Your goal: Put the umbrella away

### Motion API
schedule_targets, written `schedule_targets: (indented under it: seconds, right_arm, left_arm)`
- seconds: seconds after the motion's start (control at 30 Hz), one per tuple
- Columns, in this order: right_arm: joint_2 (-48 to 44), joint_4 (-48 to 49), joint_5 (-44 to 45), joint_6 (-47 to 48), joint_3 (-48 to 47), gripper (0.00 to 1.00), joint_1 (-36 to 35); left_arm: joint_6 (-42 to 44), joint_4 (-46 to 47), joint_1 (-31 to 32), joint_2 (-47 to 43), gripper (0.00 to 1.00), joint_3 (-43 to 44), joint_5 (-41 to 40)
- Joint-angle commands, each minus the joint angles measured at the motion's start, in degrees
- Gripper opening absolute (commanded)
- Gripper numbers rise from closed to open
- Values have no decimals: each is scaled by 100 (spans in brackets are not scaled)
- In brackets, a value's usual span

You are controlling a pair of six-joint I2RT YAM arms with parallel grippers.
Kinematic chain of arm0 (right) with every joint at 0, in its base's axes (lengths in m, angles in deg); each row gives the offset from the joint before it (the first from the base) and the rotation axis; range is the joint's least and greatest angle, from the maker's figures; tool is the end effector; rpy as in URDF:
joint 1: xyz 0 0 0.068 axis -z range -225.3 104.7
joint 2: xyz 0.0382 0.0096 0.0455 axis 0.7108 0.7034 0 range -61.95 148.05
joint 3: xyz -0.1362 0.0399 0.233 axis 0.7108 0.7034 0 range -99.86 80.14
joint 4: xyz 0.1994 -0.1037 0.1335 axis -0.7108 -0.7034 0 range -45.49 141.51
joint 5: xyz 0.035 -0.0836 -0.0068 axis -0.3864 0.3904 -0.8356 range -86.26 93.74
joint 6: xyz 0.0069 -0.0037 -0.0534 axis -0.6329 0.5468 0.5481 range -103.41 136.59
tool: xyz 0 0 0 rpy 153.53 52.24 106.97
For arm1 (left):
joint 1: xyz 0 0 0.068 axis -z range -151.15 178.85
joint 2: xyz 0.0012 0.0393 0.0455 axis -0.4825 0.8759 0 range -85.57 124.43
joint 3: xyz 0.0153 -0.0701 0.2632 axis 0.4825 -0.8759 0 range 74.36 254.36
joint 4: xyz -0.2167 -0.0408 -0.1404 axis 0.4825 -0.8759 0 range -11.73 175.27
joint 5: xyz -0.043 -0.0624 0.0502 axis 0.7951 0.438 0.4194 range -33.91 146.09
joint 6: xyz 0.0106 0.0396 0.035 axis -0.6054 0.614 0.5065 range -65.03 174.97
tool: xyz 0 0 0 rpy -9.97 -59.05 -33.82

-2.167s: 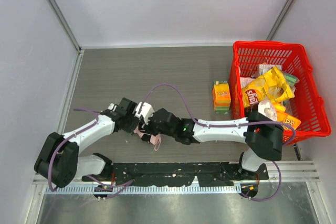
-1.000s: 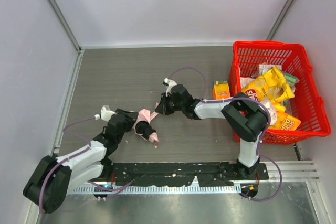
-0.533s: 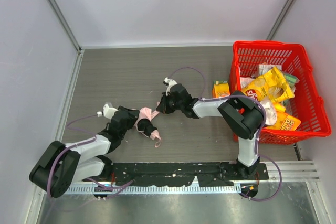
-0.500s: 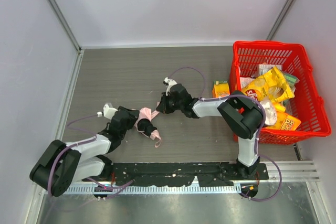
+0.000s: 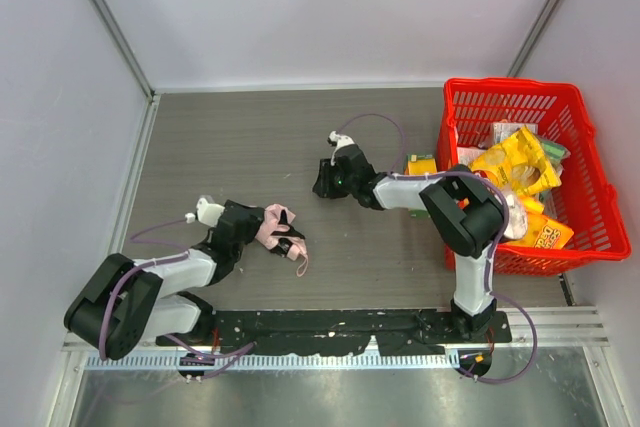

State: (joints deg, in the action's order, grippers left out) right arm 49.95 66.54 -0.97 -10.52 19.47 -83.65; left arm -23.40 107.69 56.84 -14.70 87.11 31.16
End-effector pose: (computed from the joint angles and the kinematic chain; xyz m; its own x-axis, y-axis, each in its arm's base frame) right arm 0.3174 0.2549 0.1404 -0.7178 0.0112 -0.6962 -0.3856 0.8261 0.4109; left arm 0.1837 -0.0807 0.1246 -0.2248 -0.8864 -0.4046 -0.4798 0.4621 -0.7458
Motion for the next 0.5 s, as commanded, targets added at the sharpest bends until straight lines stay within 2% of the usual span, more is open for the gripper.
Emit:
schedule_targets:
  seconds: [0.0,0.03,0.13,0.17,0.27,0.37,0.47]
  right_arm:
    - [-449,-737,340,522,-332,45,-15]
    - [-580,-921,287,653,-436,53,-32]
    - [-765,-1221,-827,734,-727,63,-85]
    - [-835,-1187,-1439,603,-780,67,-120]
    - [-915,-425,-2418,58,-658,76,-304]
    - [-732,358,-3007,-653,-465,78,-463]
    - [-459,809,-3001,-927,-455,79,-656]
  left_arm:
    - [164,-906,-13,155,0,-150,-373]
    - [164,-871,-13,155,0,-168,-372]
    - [155,-774,-4,146,0,-212,-329]
    - [155,-669,-13,138,0,-247,-311]
    - [129,-651,-4,67,0,-291,-320]
    - [120,-659,-13,-47,0,-317,-320]
    - [103,-580,-4,-126,0,-361,-311]
